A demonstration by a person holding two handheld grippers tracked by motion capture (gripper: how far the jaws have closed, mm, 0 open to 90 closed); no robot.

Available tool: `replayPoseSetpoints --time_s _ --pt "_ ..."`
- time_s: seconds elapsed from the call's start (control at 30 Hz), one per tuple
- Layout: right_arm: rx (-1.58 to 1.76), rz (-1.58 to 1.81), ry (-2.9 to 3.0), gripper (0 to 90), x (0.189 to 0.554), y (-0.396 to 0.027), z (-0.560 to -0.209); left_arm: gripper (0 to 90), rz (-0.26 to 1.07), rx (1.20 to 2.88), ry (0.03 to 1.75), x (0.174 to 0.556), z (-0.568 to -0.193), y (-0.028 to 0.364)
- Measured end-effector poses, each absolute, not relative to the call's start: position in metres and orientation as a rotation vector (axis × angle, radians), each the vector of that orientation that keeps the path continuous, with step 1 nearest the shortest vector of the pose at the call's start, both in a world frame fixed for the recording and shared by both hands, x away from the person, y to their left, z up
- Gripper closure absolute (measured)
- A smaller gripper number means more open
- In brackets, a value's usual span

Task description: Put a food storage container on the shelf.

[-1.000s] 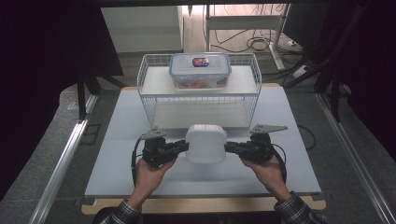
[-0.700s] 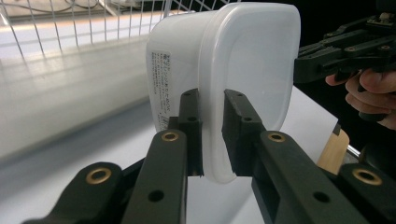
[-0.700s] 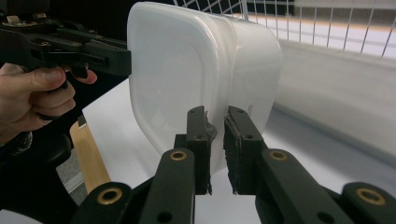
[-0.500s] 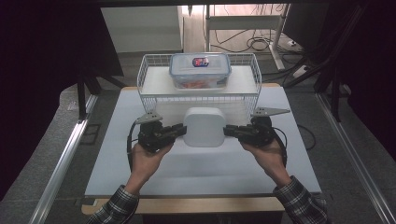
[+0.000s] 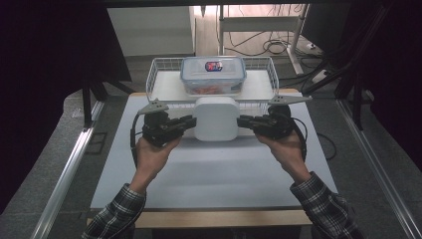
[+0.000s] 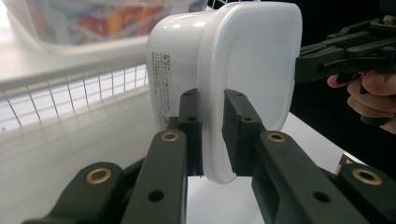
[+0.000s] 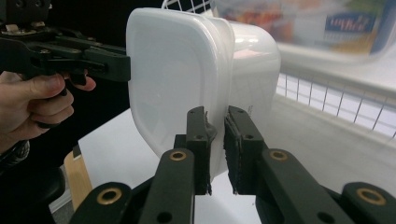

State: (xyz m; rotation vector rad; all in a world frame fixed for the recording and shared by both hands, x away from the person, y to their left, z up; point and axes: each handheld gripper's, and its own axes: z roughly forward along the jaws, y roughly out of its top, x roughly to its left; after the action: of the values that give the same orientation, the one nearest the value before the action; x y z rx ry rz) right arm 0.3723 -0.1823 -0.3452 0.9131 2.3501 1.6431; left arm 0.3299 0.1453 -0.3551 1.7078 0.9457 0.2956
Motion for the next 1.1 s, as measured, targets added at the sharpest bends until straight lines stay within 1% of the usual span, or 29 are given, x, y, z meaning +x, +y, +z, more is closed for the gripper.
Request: replayPoseSetpoints --time_s 0.83,1.1 --pt "0.871 1.651 2.278 79.7 0.406 -0.174 -0.284 78.6 0.367 1.683 0.923 0.362 -0.295 0.150" --pt "0.870 1.661 2.237 79.3 0.417 -0.167 -0.262 78.7 0.384 1.674 0.920 0.374 -0.269 0.155"
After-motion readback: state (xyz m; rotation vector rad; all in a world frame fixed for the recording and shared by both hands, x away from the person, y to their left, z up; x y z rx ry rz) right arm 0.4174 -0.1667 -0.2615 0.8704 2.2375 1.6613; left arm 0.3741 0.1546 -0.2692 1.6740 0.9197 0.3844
